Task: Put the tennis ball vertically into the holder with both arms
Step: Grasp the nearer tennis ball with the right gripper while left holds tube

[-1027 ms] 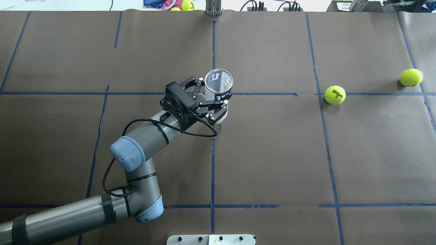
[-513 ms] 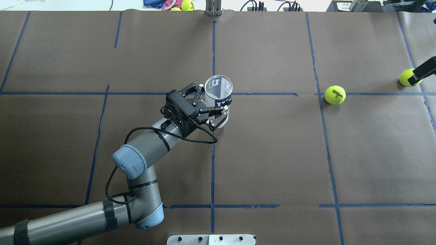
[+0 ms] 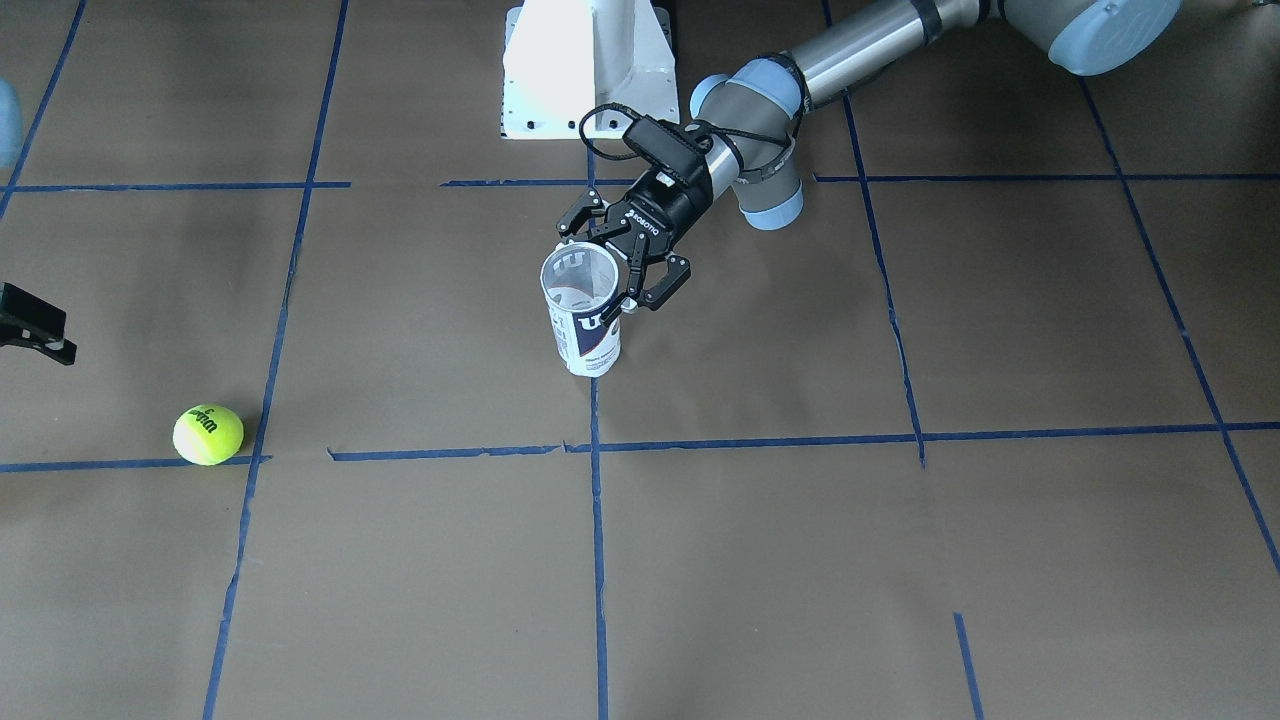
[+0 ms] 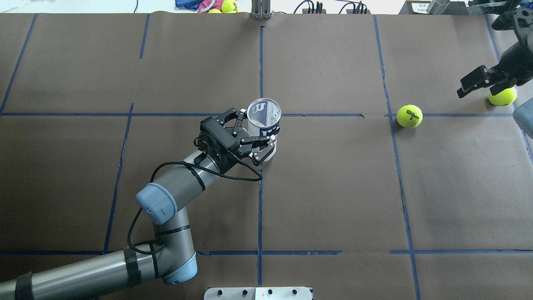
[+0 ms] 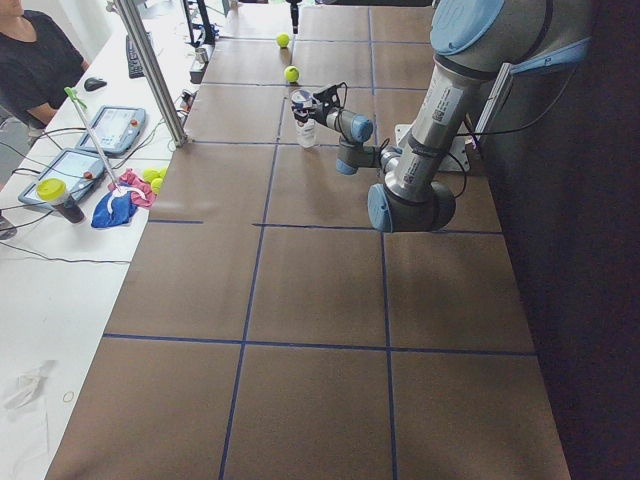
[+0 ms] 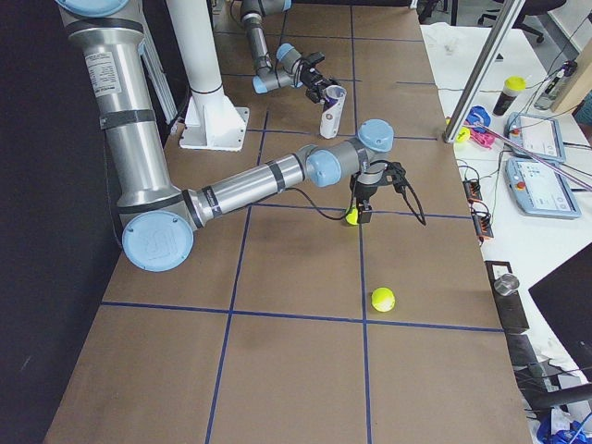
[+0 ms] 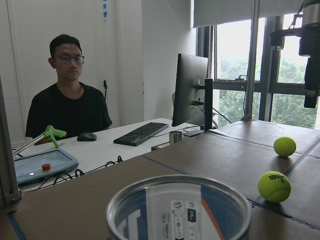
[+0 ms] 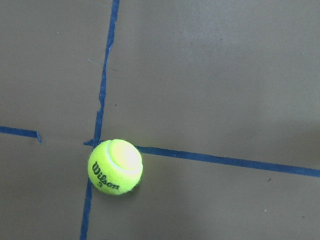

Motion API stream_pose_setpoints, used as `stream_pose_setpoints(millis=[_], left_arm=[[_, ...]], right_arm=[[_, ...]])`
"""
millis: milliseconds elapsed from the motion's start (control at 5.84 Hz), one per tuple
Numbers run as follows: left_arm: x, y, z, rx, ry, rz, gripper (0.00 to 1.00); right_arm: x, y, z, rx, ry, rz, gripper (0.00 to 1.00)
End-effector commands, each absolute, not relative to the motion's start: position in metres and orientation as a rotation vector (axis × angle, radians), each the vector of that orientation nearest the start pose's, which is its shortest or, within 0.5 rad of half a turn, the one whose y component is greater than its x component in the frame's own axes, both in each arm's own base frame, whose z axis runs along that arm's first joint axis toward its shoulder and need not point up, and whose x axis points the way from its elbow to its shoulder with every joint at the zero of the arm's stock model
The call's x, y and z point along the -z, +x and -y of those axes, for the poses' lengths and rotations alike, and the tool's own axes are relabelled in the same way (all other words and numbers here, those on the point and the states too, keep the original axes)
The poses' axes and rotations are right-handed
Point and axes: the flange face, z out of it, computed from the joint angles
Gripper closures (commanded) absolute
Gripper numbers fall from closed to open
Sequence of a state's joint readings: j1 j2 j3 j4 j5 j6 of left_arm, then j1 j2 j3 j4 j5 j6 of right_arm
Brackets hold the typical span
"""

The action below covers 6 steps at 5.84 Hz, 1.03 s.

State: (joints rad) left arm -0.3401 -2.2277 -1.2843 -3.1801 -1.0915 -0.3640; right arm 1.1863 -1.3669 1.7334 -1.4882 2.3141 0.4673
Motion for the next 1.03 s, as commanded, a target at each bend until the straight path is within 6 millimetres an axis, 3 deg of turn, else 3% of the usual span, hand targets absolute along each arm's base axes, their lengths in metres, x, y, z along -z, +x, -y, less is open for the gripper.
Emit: stream_pose_setpoints(millis=[0,171,513,856], left_arm=[[-0.231,0.569,0.391,-0.104,1.552,-1.151,0.2],[-0.231,0.571,0.388,-0.107,1.549,-1.154,0.2],[-0.231,0.571,0.388,-0.108,1.549,-1.155,0.2],[-0.231,0.571,0.388,-0.11,1.549,-1.153,0.2]], right_arm=[[-0.455,-0.197,0.552,0.059,0.076,0.83,0.01],[-0.452,-0.228,0.545,0.086,0.122,0.801,0.01],[-0.455,-0.261,0.536,0.092,0.154,0.746,0.0],[-0.478,-0.293,0.536,0.138,0.213,0.736,0.01]])
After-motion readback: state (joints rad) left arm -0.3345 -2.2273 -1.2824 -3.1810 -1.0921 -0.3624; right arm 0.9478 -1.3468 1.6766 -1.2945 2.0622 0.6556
